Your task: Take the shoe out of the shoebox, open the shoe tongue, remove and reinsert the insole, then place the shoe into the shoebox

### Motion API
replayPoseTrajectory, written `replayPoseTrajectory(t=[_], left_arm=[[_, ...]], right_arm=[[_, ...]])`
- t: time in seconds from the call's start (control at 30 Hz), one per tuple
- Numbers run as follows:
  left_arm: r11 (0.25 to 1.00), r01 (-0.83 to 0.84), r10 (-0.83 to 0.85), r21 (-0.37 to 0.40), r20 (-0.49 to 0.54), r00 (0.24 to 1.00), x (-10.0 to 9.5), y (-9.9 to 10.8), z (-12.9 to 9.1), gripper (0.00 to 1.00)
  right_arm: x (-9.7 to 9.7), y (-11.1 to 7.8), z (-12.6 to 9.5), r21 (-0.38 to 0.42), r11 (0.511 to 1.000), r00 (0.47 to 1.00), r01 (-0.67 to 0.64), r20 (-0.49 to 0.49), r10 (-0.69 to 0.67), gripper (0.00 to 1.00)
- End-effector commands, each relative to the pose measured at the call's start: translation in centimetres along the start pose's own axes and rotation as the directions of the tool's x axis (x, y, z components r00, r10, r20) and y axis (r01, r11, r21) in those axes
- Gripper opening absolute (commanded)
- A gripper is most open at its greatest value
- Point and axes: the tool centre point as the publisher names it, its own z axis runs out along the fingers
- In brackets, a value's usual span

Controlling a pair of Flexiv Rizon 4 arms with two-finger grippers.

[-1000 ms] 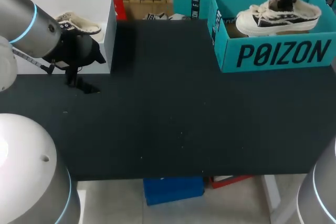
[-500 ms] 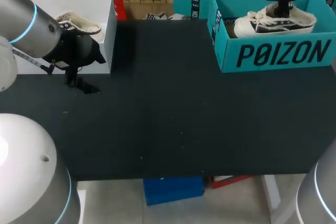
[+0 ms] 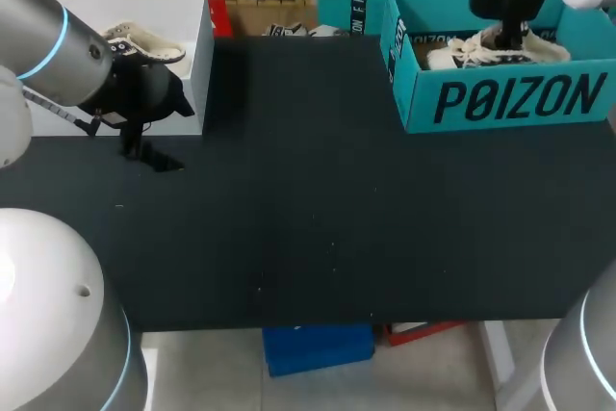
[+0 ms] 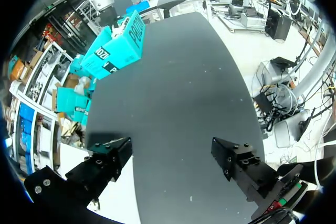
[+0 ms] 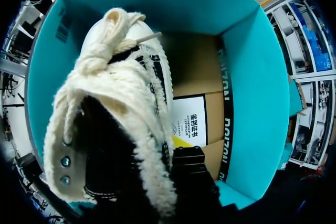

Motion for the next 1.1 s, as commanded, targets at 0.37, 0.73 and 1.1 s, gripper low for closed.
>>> replayPoseTrajectory(t=[0.37,0.73,1.1], left_arm=[[1.000,-0.001,0.001,0.001,0.006,1.000,0.2,0.1,0.0,1.00],[1.000,-0.001,0.001,0.001,0.006,1.000,0.2,0.1,0.0,1.00],[1.000,-0.001,0.001,0.001,0.006,1.000,0.2,0.1,0.0,1.00]], right_arm=[[1.0,0.9,3.7,-0.008,1.000,0.999,0.009,-0.046,-0.009,0.00],[1.2,1.2,4.9,-0.019,1.000,0.999,0.004,-0.041,-0.005,0.00],[1.7,1.2,6.6,-0.016,1.000,0.997,0.005,-0.076,-0.006,0.00]])
